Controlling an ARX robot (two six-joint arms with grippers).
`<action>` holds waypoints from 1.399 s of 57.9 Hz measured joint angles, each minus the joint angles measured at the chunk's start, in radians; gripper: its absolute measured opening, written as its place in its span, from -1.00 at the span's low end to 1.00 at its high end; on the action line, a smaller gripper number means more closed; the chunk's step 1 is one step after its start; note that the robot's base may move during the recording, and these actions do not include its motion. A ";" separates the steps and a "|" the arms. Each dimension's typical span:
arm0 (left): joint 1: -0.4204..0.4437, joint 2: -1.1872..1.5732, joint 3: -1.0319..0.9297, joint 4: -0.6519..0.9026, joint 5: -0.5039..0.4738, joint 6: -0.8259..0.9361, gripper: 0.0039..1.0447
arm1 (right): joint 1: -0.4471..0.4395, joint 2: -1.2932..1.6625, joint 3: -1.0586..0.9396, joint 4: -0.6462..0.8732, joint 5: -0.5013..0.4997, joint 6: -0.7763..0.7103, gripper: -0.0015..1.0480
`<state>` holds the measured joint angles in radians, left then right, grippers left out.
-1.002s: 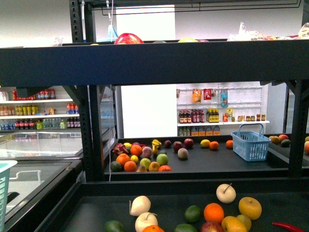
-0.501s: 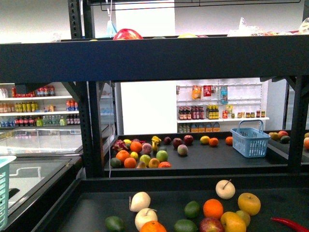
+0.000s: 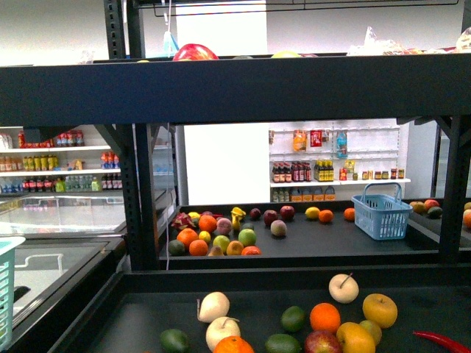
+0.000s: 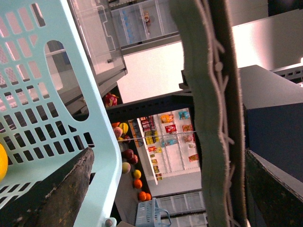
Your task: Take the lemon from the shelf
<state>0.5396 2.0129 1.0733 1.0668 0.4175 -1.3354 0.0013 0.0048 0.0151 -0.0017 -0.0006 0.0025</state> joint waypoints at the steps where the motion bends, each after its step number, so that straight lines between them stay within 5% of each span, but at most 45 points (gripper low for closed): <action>1: 0.002 -0.007 -0.002 -0.006 0.001 0.004 0.85 | 0.000 0.000 0.000 0.000 0.000 0.000 0.86; 13: 0.011 -0.092 -0.013 -0.126 0.001 0.056 0.85 | 0.000 0.000 0.000 0.000 0.000 0.000 0.86; 24: 0.010 -0.235 -0.022 -0.441 -0.043 0.218 0.85 | 0.000 0.000 0.000 0.000 0.000 0.000 0.86; 45: -0.133 -0.749 -0.142 -1.007 -0.279 0.830 0.85 | 0.000 0.000 0.000 0.000 0.000 0.000 0.86; 50: -0.198 -0.924 -0.298 -0.830 -0.156 1.065 0.57 | 0.000 0.000 0.000 0.000 0.000 0.000 0.86; 61: -0.515 -1.351 -0.617 -0.880 -0.388 1.287 -0.11 | 0.000 0.000 0.000 0.000 0.000 0.000 0.86; 74: -0.536 -1.496 -0.795 -0.836 -0.417 1.317 -0.93 | 0.000 0.000 0.000 0.000 -0.002 0.000 0.86; 81: -0.537 -1.544 -0.856 -0.823 -0.416 1.321 -0.96 | 0.000 0.000 0.000 0.000 0.000 0.000 0.86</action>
<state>0.0025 0.4686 0.2172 0.2436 0.0013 -0.0143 0.0013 0.0048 0.0151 -0.0017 -0.0002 0.0025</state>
